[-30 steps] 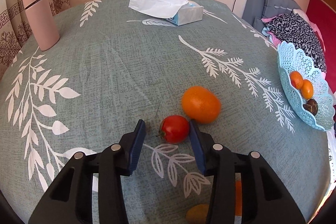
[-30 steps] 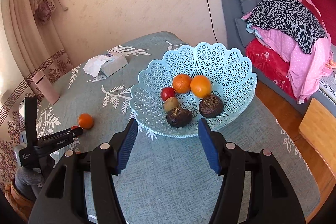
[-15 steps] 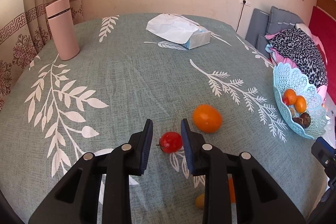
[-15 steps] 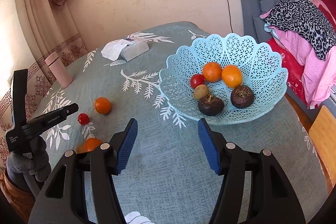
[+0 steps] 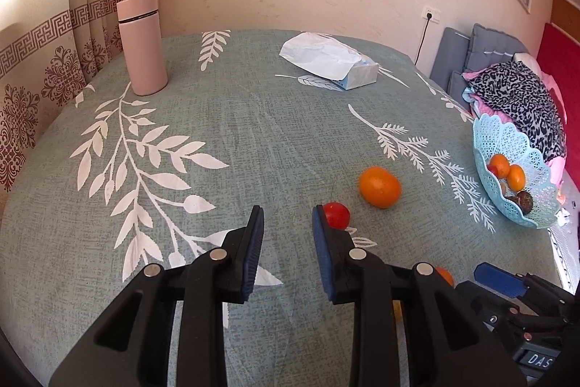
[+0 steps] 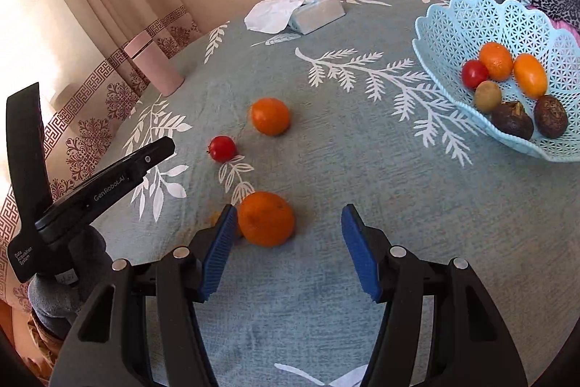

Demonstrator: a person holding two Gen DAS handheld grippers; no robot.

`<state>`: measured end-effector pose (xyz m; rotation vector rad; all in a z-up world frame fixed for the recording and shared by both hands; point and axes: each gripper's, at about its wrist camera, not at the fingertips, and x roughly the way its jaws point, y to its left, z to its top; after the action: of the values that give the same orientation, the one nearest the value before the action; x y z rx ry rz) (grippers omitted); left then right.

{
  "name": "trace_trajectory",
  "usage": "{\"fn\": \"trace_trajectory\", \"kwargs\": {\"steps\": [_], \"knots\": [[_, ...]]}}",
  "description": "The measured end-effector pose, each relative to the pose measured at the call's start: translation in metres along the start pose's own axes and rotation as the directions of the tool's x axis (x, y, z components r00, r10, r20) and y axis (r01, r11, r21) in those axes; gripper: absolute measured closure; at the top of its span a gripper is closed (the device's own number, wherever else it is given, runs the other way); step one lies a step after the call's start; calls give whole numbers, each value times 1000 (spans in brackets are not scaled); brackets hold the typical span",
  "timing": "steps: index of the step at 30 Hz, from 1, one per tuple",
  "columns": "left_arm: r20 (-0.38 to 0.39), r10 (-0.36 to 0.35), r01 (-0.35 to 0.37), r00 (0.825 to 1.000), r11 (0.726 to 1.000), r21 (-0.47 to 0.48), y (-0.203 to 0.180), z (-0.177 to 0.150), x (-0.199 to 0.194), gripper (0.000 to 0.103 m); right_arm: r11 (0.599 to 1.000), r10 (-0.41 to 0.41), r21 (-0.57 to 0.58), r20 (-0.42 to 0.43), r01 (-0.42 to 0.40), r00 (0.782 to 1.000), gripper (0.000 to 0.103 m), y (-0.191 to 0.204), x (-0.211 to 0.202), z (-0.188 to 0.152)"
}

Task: Organize fruits
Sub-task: 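Grasp a round orange with the right gripper while the left gripper approaches the red tomato, then grasp the red tomato with the left gripper while the right gripper holds the orange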

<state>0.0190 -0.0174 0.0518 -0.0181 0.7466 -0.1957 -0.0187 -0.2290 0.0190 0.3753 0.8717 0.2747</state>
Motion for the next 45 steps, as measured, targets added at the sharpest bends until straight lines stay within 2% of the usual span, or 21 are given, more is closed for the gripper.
{"fn": "trace_trajectory", "kwargs": {"steps": [4, 8, 11, 17, 28, 31, 34, 37, 41, 45], "knots": [[2, 3, -3, 1000, 1000, -22, 9, -3, -4, 75, 1000, 15, 0, -18, -15, 1000, 42, 10, 9, 2], [-2, -3, 2, 1000, 999, -42, 16, -3, -5, 75, 1000, 8, -3, -34, -8, 999, 49, 14, 20, 3], [-8, -8, 8, 1000, 999, -43, 17, -5, -4, 75, 1000, 0, 9, -48, 1, 999, 50, 12, 30, 3], [-8, -22, 21, 1000, 999, -42, 15, -6, -3, 75, 1000, 14, 16, -44, -13, 999, 64, 9, 34, 5], [-24, -45, 44, 999, 997, -60, 18, -9, 8, 73, 999, -6, 32, -12, 6, 1000, 64, 1, 24, 5], [-43, -66, 63, 997, 995, -83, 20, -10, 15, 60, 999, -8, 40, -1, 8, 1000, 64, -4, 19, 5], [-43, -79, 76, 996, 995, -70, 17, -11, 17, 59, 999, -16, 31, 19, 15, 1000, 64, -6, 12, 5], [-37, -84, 83, 996, 996, -42, 9, -12, 18, 48, 999, -18, 30, 32, 17, 999, 64, -8, 8, 5], [-45, -82, 82, 996, 997, 0, -2, -7, 20, 48, 999, -14, 37, 48, 12, 999, 64, -10, 2, 7], [-89, -88, 91, 992, 995, 37, -13, 0, 31, 48, 999, -9, 38, 55, 7, 998, 64, -13, -1, 8]]}}
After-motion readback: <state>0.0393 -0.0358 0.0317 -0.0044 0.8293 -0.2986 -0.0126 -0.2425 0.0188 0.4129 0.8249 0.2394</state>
